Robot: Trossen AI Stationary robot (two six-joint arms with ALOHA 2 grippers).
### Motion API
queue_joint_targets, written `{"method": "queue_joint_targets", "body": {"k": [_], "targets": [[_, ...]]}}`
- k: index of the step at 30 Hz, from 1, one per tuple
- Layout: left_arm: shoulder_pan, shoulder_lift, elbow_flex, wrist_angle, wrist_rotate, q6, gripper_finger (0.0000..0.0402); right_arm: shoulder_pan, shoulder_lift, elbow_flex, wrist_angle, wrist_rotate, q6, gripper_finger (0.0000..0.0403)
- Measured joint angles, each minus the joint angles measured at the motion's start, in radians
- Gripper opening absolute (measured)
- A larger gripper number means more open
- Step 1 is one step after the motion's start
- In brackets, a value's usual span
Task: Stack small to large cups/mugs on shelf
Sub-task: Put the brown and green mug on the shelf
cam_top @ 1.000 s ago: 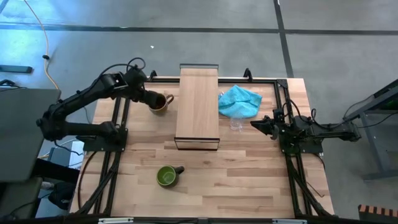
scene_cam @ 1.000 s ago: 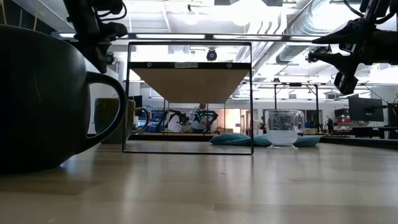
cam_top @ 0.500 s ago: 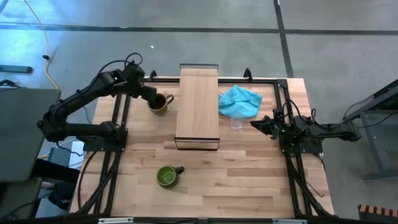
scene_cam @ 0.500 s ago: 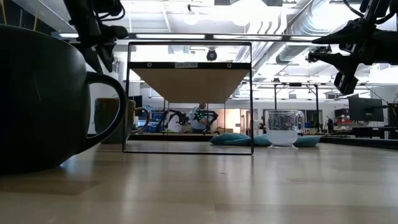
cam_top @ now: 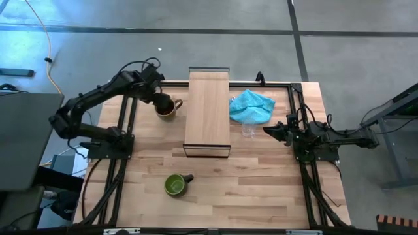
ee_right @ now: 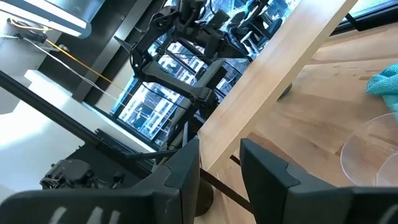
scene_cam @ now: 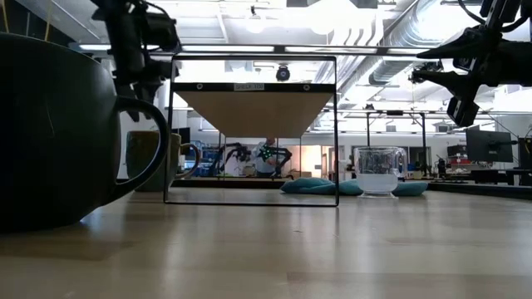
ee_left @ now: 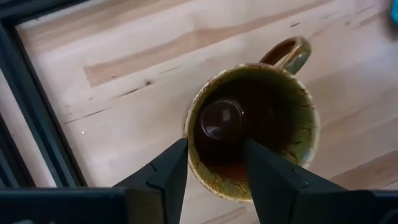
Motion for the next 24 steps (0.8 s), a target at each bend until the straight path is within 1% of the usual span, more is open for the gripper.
{"method": "queue_joint_targets", "body": {"k": [9, 16, 24], "targets": [[0.0, 0.054, 0.0, 0.012, 0.002, 0.038, 0.0143, 0.0, 0.0, 0.0, 0.0, 0.0, 0.0, 0.0106], [0.001, 0.07, 0.0, 0.01, -0.032, 0.058, 0.0143, 0.0, 0.0, 0.0, -0.001, 0.0, -0.01, 0.0106], [0.0, 0.105, 0.0, 0.008, -0.035, 0.067, 0.0143, 0.0, 0.0, 0.0, -0.001, 0.0, -0.01, 0.0106]]}}
